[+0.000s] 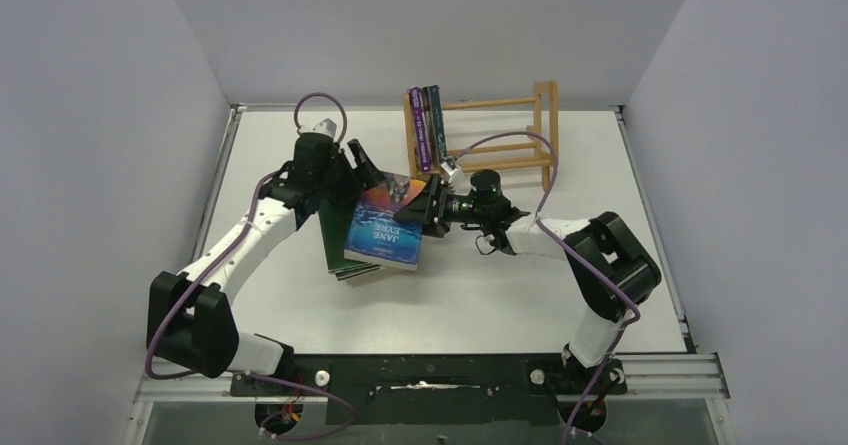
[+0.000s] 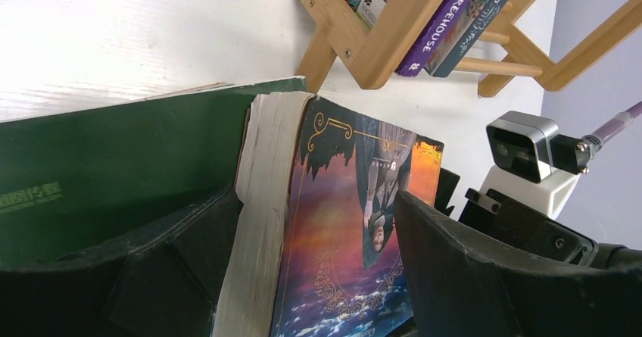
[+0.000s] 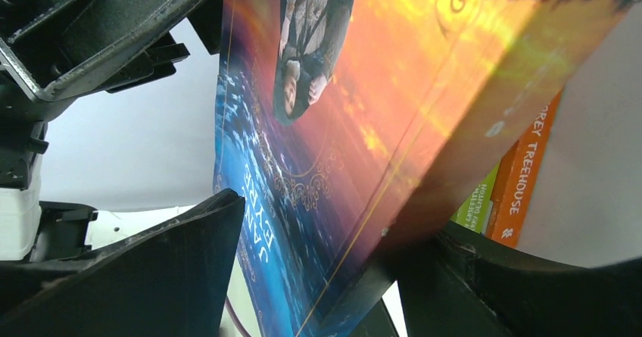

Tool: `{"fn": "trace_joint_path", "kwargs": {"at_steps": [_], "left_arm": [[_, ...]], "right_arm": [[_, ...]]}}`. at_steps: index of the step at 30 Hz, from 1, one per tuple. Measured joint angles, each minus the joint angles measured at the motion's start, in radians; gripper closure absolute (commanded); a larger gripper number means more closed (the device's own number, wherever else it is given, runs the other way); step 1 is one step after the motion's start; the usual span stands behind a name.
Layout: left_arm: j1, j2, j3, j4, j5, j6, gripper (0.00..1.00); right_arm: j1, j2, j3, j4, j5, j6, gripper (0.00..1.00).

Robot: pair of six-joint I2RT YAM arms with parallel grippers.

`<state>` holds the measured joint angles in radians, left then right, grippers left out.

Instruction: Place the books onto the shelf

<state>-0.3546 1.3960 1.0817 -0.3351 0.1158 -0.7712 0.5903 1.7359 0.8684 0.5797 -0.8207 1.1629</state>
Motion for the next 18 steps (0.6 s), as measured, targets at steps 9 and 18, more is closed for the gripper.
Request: {"fn": "trace_joint_path", "kwargs": {"at_steps": [9, 18], "left_arm": [[-0.019, 0.008, 0.0, 0.012, -0.008, -0.01, 0.26], [-0.037, 0.007, -0.004, 0.039, -0.002, -0.034, 0.26]], "right_arm": [[-0.009, 0.0, -0.04, 0.106, 0.001, 0.082, 0.43], [-0.008, 0.043, -0.04, 0.222, -0.003, 0.152, 0.52]]}}
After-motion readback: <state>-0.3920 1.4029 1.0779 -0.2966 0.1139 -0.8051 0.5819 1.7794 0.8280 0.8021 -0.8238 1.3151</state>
